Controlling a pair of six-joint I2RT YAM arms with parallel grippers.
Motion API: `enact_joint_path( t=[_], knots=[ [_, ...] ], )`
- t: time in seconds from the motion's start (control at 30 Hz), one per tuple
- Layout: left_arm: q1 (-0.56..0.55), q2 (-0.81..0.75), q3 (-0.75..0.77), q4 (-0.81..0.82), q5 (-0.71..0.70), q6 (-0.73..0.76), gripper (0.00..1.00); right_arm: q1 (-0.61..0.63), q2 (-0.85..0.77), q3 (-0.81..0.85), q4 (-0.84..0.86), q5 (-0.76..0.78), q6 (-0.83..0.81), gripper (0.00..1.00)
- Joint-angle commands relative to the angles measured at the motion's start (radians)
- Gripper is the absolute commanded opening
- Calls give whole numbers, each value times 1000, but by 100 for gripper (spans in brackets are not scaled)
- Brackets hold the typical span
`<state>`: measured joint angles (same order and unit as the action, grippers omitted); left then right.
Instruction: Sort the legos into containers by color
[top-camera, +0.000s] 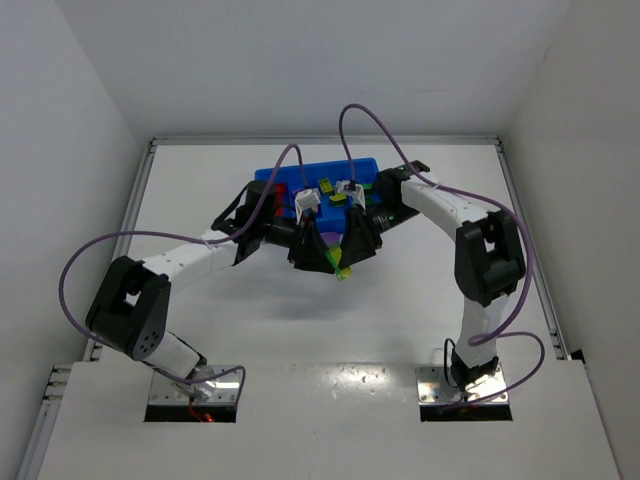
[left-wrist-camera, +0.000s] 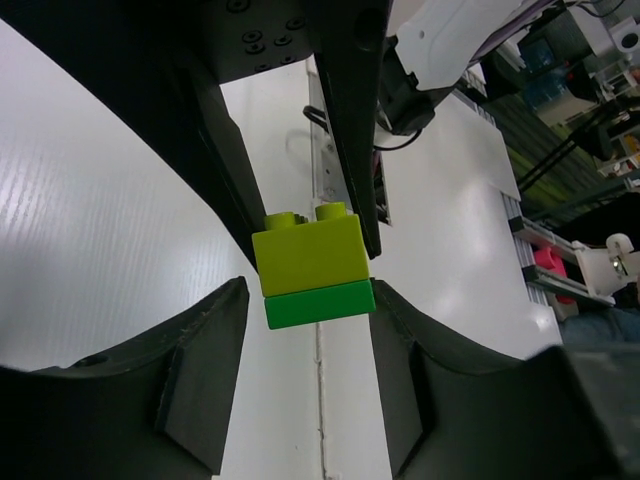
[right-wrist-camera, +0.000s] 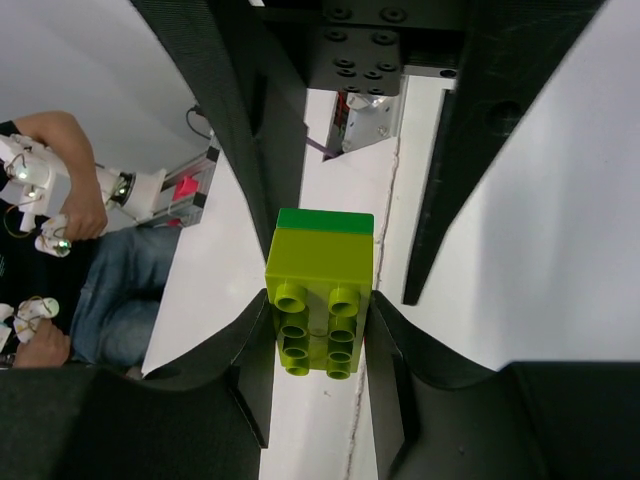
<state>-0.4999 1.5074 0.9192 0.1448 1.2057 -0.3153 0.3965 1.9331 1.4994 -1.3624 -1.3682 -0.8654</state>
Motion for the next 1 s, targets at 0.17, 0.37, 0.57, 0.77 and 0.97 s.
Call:
enact_joint_path(
  t=[0.17,0.37,0.57,0.77,0.97],
  knots=[
    [-12,-3,33,64,44,28,39,7,7,35,-40,-34,-50,9],
    [-12,-3,11,84,45,28,5,7,7,44,-40,-25,-50,9],
    [-12,-41,-20,95,45,28,0,-2,17,44,-40,-25,-50,9],
    [-12,-84,-77,95,22,38,0,-65,-29,44,-40,-15,-60,9],
    [-12,-127,-109,85,-6,65,0,-223,-106,-7,-40,-35,-69,9]
  ],
)
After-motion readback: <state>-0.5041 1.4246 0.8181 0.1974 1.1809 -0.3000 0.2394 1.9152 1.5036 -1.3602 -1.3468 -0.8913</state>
